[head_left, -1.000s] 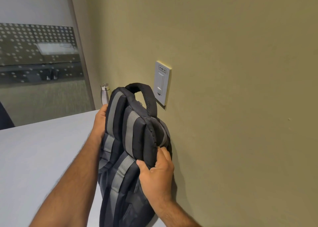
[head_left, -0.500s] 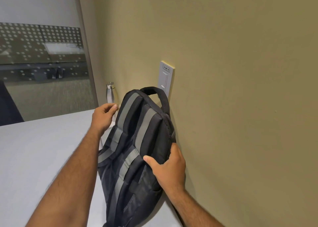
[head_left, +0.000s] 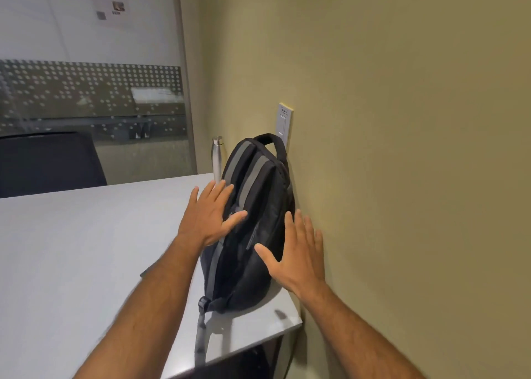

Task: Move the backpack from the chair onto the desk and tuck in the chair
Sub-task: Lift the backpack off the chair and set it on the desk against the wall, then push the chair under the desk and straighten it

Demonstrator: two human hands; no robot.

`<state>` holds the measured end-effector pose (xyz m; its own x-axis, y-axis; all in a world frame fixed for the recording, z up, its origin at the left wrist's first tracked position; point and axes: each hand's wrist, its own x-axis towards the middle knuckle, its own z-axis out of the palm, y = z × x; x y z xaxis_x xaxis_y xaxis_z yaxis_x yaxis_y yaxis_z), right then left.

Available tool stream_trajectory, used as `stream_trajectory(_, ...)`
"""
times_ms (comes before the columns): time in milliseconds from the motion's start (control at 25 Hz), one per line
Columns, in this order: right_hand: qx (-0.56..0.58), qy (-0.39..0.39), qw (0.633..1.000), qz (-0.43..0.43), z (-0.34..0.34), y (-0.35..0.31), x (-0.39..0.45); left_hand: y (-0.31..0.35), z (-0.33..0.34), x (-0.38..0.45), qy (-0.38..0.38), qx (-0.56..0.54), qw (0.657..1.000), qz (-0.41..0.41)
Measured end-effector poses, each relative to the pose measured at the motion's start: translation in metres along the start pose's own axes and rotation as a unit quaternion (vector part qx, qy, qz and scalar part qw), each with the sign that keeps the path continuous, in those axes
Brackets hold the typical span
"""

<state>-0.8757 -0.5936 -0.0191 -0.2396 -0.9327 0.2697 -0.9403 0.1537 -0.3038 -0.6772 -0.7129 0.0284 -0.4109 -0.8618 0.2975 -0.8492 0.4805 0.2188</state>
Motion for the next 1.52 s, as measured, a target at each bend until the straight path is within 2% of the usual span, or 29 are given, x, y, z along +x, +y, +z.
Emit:
stream_trajectory(120,-0.016,-0.016,0.999,-0.037,-0.013,0.011,-0.049,0.028,-0.002,-0.068,-0.028,0.066,0.997,-0.01)
stream_trajectory(360,-0.045,-0.055,0.995,-0.069,-0.033,0.021,-0.155,0.075,-0.004,-0.208,-0.064,0.121,0.99,-0.041)
stream_trajectory(600,-0.042,-0.051,0.996,-0.064,-0.054,0.004,-0.223,0.082,-0.033,-0.297,-0.076,0.134,0.986,-0.071)
stream_trajectory(760,-0.043,-0.056,0.996,-0.058,-0.06,-0.011,-0.267,0.078,-0.051,-0.341,-0.087,0.135,0.985,-0.061)
stream_trajectory(1000,-0.034,-0.053,0.997,-0.046,-0.068,-0.062,-0.332,0.037,-0.097,-0.416,-0.09,0.14,0.984,-0.061)
stream_trajectory(1200,-0.029,-0.039,0.998,-0.028,-0.065,-0.133,-0.403,-0.016,-0.149,-0.497,-0.114,0.134,0.983,-0.047)
stream_trajectory(1520,0.007,-0.041,0.997,-0.065,-0.068,-0.244,-0.502,-0.089,-0.206,-0.611,-0.145,0.145,0.977,-0.055)
